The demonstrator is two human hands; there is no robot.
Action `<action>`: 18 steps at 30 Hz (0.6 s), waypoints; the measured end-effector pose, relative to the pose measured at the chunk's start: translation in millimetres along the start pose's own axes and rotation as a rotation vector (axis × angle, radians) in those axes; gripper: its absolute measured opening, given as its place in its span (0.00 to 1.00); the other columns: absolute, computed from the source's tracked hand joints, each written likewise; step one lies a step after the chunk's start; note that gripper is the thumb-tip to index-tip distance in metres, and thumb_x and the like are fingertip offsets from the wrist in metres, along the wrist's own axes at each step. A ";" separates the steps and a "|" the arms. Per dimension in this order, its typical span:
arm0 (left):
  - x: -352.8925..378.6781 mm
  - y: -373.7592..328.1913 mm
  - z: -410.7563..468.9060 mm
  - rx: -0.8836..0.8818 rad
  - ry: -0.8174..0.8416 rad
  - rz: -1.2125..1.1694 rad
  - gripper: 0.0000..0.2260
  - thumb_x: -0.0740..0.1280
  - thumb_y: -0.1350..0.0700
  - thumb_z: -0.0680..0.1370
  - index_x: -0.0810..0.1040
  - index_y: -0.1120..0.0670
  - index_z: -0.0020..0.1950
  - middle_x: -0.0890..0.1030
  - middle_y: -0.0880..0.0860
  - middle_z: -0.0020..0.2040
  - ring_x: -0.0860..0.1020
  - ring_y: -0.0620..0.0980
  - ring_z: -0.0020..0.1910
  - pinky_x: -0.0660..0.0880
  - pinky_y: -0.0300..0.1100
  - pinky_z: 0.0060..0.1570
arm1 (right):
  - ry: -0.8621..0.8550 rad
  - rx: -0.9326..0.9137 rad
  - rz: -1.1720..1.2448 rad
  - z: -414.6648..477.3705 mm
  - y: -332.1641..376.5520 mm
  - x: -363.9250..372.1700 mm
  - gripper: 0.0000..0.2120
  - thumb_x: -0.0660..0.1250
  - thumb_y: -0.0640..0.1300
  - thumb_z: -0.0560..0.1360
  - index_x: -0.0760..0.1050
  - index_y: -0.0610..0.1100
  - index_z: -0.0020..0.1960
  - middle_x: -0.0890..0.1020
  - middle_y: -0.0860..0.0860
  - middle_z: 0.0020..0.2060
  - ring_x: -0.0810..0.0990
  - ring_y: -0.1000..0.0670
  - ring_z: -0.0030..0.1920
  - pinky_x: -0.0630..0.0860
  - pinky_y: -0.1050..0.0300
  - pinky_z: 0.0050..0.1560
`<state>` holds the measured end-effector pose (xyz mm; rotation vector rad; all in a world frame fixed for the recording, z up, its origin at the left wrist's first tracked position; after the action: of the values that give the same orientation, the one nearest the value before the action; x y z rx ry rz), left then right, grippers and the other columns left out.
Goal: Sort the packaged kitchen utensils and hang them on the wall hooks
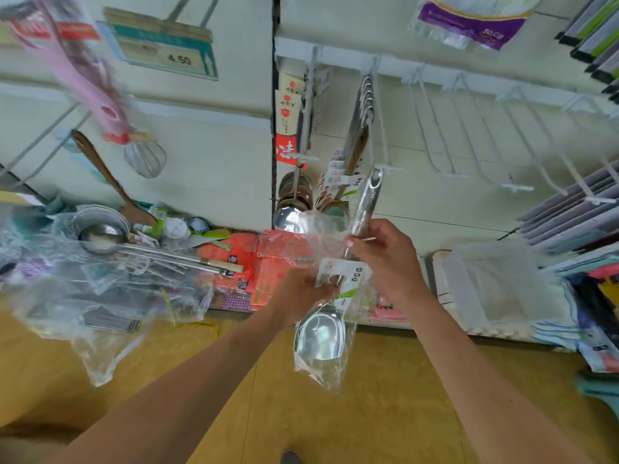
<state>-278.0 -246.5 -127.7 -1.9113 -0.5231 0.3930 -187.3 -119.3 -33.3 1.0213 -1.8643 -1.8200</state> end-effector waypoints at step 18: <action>-199.7 42.5 -124.8 -0.040 -0.209 -0.107 0.10 0.74 0.63 0.73 0.84 0.61 0.54 0.85 0.55 0.48 0.83 0.48 0.47 0.78 0.39 0.48 | 0.399 -0.161 -0.096 -57.3 68.0 229.2 0.09 0.73 0.37 0.73 0.78 0.46 0.51 0.84 0.52 0.44 0.84 0.57 0.44 0.78 0.65 0.45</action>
<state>-378.1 -463.4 -113.4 -1.8815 -0.7727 0.5189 -321.9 -324.3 -15.1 1.3187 -1.4328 -1.6363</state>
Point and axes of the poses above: each hand's wrist, its own z-axis towards the middle knuckle, its own x-axis out of the palm, y = z × x, the point moved 3 cm from there along z, towards the middle knuckle
